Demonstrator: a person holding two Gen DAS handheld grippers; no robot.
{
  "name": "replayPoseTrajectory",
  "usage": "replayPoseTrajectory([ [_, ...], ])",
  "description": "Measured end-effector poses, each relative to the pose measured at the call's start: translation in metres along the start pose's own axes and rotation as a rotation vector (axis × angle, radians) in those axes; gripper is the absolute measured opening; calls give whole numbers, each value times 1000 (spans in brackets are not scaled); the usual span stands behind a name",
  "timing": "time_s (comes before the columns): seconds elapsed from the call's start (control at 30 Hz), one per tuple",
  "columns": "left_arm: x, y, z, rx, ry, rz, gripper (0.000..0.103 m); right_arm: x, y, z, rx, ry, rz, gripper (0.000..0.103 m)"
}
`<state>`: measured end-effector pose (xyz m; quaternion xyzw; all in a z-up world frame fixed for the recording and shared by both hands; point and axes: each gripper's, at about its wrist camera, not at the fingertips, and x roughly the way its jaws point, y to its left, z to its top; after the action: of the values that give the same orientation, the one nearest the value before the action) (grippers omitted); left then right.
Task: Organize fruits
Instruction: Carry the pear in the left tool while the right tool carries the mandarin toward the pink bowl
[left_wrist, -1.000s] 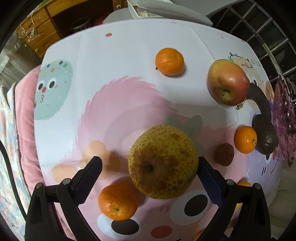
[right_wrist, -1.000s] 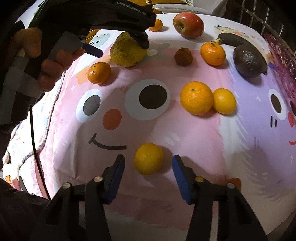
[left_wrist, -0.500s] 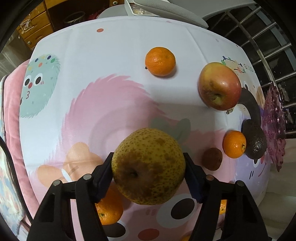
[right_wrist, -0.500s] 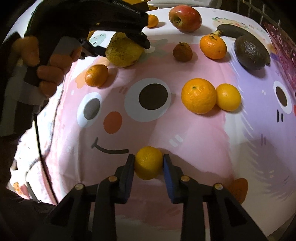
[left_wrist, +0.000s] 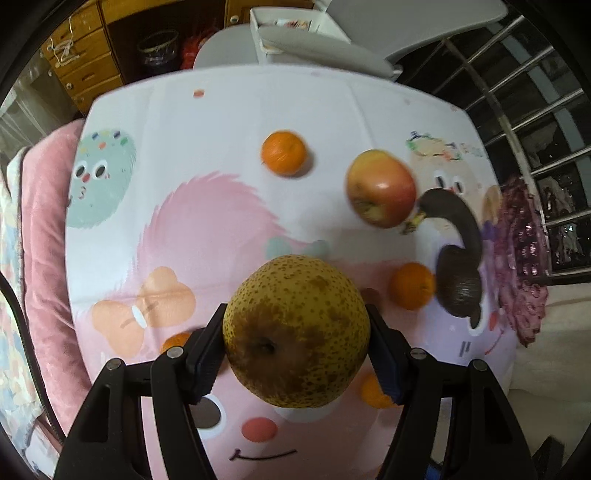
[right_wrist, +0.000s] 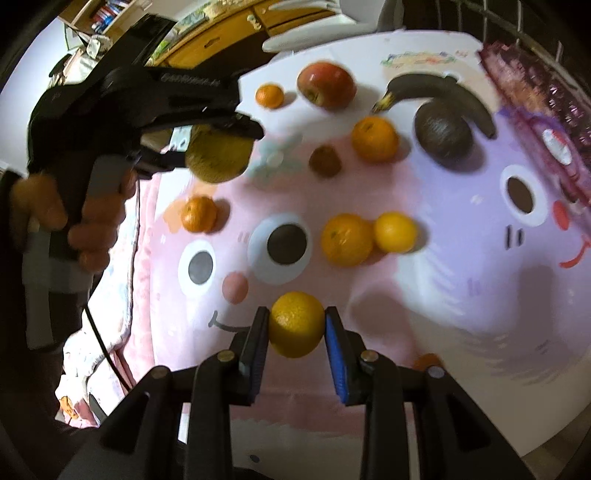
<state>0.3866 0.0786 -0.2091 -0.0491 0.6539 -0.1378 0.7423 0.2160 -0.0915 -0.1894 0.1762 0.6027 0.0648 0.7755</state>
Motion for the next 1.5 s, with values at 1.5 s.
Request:
replayPoseTrajectory([
  [1.5,4,-305,-36,-46,-101,-41,68,-110,-271,84,3,-31,32,30],
])
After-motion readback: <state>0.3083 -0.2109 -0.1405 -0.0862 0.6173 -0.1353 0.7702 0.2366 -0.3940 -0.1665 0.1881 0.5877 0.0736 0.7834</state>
